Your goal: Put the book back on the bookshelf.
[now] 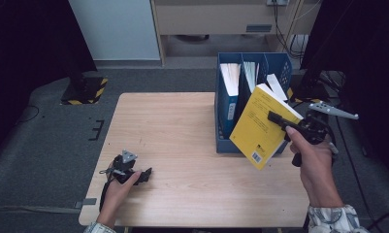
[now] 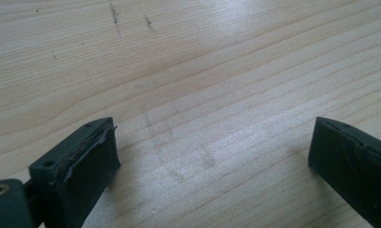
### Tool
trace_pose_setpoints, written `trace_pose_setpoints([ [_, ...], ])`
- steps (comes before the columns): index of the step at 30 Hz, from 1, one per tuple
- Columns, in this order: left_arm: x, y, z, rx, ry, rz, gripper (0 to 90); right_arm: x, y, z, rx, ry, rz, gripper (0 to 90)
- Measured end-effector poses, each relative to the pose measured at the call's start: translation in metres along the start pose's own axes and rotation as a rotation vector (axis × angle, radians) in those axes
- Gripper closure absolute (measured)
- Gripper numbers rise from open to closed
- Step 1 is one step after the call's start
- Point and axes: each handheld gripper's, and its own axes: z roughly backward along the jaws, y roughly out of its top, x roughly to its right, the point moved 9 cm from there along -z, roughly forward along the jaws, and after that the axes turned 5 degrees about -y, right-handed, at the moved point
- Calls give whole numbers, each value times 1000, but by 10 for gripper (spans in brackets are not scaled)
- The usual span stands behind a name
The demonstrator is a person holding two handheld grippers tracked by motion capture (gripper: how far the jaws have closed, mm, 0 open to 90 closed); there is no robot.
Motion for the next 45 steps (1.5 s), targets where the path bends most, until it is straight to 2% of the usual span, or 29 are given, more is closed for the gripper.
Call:
trace_pose_setpoints([
  [1,0,0,0,-1,-1,1,18,6,2,2,6,-17,-2,749],
  [9,0,0,0,-1,0,2,15,18,9,7,13,-59,-2,749],
  [17,0,0,0,-1,0,2,14,35,18,9,26,-123,1,750],
  [36,1,0,-1,-3,-2,1,9,44,37,-2,24,-181,9,749],
  [45,2,0,-1,-3,-5,-1,8,49,49,-16,22,-221,21,749],
])
